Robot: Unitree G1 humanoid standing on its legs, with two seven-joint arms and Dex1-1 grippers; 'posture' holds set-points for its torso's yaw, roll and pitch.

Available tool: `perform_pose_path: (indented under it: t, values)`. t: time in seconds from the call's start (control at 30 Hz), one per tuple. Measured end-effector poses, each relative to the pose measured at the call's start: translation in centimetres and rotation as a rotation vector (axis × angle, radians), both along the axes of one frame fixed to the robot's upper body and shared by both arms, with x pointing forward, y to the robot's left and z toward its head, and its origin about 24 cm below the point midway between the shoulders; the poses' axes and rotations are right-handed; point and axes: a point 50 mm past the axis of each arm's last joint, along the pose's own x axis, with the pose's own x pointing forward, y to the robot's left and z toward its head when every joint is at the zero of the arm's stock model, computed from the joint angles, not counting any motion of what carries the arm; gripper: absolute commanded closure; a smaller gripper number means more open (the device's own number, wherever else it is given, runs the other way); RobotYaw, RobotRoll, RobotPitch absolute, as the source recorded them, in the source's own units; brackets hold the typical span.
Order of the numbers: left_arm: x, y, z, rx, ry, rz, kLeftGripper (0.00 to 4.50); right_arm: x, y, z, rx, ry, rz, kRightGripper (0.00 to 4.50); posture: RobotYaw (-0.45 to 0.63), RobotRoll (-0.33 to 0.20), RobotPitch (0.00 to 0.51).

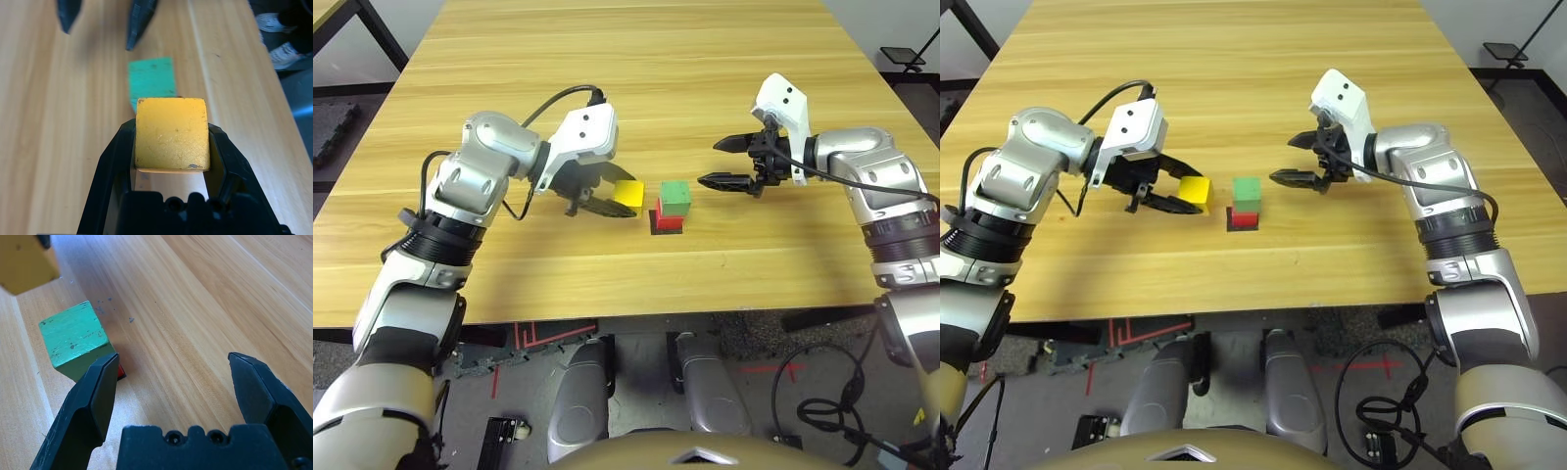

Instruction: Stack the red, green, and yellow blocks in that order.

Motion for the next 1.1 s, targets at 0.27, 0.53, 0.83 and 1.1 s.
perform_pose_path:
  t: [0.27, 0.53, 0.83, 1.1]
  values:
    - [0.1, -1.7, 0.2, -0.009, 0.016, -0.016, 2.51, 0.2, -0.3, -0.3, -0.003, 0.003, -0.012, 0.0, 0.22, 0.029, 0.14]
    - [0.2, -4.7, 0.9, -0.04, -0.011, -0.048, 2.51, 0.2, -0.1, -0.3, -0.001, -0.007, -0.011, 0.0, 0.21, 0.033, 0.138]
    - [0.3, -5.4, 0.1, -0.012, 0.006, -0.047, 2.51, 0.3, -0.2, -0.3, 0.001, -0.01, -0.021, 0.0, 0.19, 0.035, 0.143]
    - [0.4, -5.6, -0.3, -0.003, 0.019, -0.048, 2.51, 0.2, -0.4, -0.5, 0.005, -0.008, -0.03, 0.0, 0.19, 0.034, 0.149]
